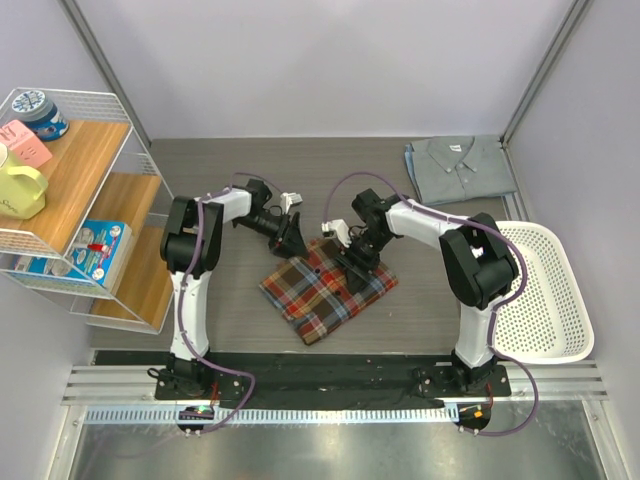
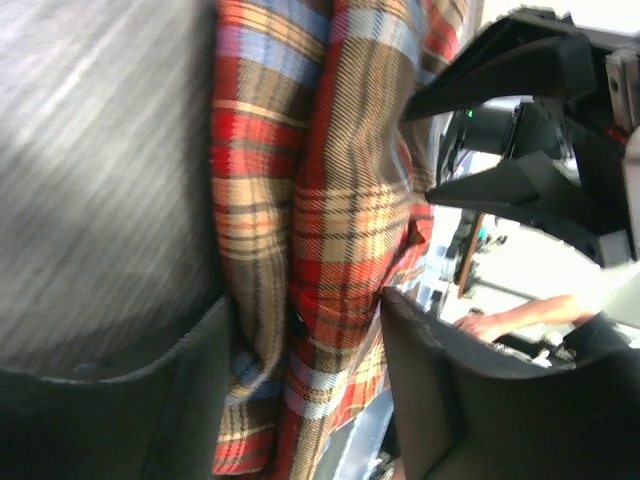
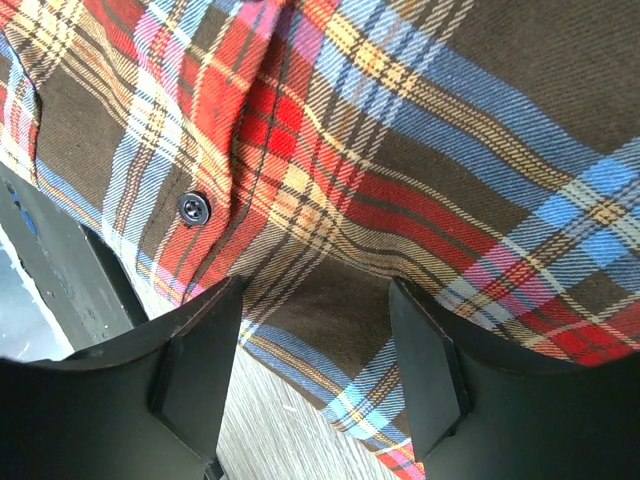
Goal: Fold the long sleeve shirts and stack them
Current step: Fold the shirt
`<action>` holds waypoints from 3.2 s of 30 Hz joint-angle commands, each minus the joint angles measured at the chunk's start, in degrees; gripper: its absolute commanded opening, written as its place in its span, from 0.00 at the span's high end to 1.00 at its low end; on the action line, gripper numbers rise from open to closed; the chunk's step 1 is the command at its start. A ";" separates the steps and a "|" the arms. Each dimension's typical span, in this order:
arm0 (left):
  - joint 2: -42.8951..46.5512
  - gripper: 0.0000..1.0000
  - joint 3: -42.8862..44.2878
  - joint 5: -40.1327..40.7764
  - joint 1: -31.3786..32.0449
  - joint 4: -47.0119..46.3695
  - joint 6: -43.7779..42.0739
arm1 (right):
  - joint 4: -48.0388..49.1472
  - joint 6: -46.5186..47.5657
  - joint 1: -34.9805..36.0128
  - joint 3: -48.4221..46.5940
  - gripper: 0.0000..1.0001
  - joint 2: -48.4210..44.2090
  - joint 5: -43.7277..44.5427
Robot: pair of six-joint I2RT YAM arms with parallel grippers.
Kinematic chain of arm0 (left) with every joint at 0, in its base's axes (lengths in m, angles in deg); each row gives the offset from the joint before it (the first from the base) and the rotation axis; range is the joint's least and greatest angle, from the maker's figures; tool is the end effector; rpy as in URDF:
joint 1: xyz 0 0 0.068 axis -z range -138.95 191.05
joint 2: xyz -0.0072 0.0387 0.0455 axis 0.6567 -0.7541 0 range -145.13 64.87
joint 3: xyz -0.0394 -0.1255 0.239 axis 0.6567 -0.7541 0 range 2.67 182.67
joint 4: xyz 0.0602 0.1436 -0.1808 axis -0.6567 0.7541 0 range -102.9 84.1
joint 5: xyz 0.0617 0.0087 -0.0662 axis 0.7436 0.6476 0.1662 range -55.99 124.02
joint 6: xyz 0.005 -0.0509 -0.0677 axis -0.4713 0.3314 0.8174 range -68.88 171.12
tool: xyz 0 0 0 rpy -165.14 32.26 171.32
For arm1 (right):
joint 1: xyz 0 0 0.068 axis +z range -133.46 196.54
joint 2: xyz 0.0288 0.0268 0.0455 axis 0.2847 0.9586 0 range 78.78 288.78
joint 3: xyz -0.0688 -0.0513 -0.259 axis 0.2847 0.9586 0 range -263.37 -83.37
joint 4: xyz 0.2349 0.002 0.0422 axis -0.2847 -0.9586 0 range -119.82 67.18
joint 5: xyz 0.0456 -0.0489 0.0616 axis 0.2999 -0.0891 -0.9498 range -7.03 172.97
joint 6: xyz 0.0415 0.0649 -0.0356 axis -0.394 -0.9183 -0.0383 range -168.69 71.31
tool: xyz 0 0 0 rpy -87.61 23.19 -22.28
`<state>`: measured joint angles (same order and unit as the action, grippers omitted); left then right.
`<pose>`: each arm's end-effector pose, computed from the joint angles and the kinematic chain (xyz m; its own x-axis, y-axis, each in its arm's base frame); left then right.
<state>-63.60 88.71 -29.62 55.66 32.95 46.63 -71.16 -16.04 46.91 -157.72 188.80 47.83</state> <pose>0.3612 -0.1632 0.1087 -0.9535 0.2844 -0.1002 0.2134 0.4019 -0.8905 0.2704 0.2083 0.1475 -0.4715 -0.7876 -0.3967 -0.8547 0.2972 0.4256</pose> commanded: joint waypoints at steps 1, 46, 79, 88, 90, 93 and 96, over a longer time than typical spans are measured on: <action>-1.00 0.53 1.14 4.64 -0.02 -5.33 4.13 | -1.23 0.58 -0.49 -1.94 0.33 0.64 2.44; 8.22 0.62 19.96 51.96 41.64 9.88 -4.82 | -4.48 -14.19 -32.66 2.10 0.22 -6.83 -7.06; 14.83 0.90 -0.71 27.80 35.30 4.17 -4.33 | 7.06 -22.48 -16.40 -23.44 0.65 19.95 -7.74; 23.61 0.59 4.91 23.55 18.74 3.89 -3.32 | -6.32 -9.80 -19.99 -35.17 0.37 15.24 -0.21; 22.13 0.55 5.98 27.15 14.76 4.43 -5.34 | -9.30 -7.69 -20.44 -32.10 0.35 11.37 1.03; 18.79 0.53 8.96 32.51 9.04 5.65 -9.38 | -13.34 -6.89 -20.35 -25.78 0.34 5.75 1.83; 13.25 0.48 11.95 36.12 6.84 7.68 -14.30 | -18.00 -6.71 -20.35 -18.66 0.31 0.75 -1.33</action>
<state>-45.11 98.02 1.24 62.42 37.43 38.98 -79.51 -25.68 25.25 -183.07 198.28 47.97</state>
